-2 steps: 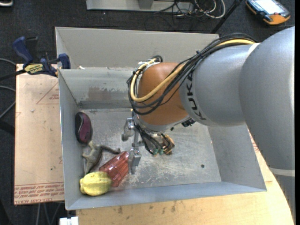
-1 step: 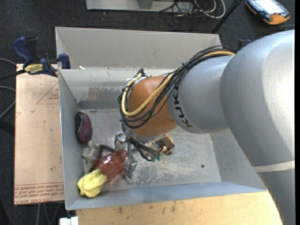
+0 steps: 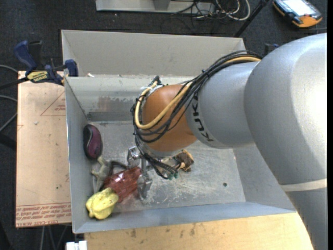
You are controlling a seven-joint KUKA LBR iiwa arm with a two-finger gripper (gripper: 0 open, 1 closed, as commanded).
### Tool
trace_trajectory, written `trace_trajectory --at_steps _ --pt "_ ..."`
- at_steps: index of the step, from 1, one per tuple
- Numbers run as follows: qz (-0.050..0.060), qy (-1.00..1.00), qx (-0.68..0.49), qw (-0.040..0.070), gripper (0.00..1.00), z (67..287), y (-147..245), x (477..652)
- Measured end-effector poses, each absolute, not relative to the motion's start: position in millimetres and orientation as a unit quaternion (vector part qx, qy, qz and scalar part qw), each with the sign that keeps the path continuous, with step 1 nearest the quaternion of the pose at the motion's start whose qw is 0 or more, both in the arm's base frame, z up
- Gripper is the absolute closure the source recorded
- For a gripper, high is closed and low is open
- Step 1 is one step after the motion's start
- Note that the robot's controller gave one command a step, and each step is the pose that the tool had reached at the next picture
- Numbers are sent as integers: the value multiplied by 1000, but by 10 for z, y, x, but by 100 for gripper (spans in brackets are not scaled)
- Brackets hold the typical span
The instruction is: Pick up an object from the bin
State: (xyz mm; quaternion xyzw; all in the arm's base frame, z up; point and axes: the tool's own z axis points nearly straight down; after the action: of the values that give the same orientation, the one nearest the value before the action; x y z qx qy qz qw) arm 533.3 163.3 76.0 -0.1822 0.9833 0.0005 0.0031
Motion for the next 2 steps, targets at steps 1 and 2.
trace_trajectory --at_steps 1,2 --pt "1 983 -182 1 100 1927 1482 5529" --pt "1 983 -182 1 100 1926 1481 5528"
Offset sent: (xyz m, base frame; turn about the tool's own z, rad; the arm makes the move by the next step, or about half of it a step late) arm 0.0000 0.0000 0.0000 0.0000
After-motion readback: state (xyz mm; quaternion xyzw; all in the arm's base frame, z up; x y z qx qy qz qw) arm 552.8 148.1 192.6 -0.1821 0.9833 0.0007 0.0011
